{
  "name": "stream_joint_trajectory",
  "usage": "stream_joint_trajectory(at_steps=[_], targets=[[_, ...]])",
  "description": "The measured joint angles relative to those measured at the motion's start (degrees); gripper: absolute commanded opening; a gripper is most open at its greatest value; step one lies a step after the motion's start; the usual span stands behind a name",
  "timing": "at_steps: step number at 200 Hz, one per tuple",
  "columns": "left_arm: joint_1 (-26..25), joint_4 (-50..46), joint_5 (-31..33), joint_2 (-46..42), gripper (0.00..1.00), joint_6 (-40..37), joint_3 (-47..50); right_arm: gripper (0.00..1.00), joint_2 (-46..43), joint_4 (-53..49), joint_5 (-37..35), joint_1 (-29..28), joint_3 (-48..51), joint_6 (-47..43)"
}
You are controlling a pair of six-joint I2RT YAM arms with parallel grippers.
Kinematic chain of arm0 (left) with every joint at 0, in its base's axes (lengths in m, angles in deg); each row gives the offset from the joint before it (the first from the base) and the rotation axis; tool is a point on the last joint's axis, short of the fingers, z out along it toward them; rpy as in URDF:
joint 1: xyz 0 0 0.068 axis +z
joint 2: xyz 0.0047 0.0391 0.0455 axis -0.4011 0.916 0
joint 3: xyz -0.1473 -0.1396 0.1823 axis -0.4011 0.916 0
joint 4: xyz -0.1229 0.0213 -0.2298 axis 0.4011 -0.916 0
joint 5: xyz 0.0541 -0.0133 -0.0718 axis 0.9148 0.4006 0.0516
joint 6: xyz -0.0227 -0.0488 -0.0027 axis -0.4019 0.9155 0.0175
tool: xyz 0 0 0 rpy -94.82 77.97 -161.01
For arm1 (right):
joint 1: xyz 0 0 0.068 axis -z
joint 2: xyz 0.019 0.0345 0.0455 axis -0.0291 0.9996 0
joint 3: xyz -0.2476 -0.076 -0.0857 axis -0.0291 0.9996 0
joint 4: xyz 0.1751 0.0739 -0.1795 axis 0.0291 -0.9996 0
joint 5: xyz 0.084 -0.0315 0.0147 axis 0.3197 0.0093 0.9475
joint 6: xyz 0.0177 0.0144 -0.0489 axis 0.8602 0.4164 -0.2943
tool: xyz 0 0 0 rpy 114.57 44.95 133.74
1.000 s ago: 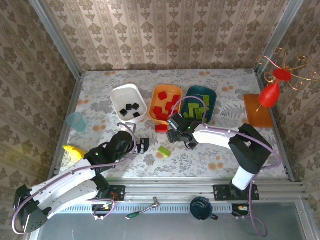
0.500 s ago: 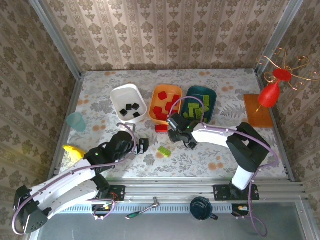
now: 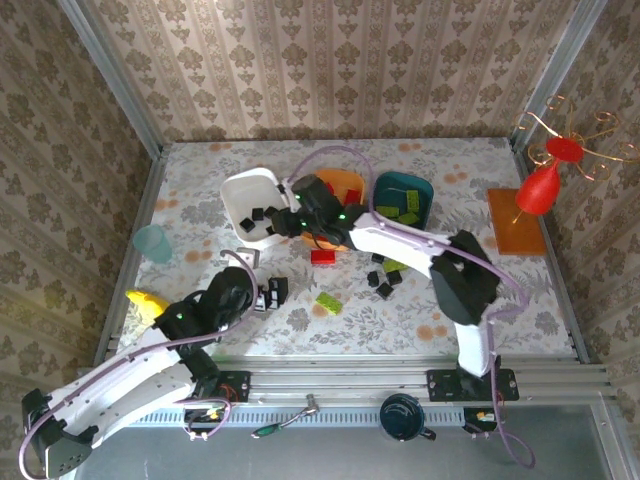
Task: Sort the legos into containers by color
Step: Place the lego in the container, then pick up the lego from the center of the table.
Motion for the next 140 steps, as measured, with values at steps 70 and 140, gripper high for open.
stream_joint_trajectory(at_steps=[70,140], targets=[[0.0,-3.1,0.0,-1.0,1.00,0.7,-1.6,0.75,17.8,-6.3,1.7,1.6,-21.9,2.5],[0.0,-1.3,-0.8,0.8,1.00,0.8,-1.6,0.84,-10.1,-2.4,-0.5,1.9,9.8,3.3]])
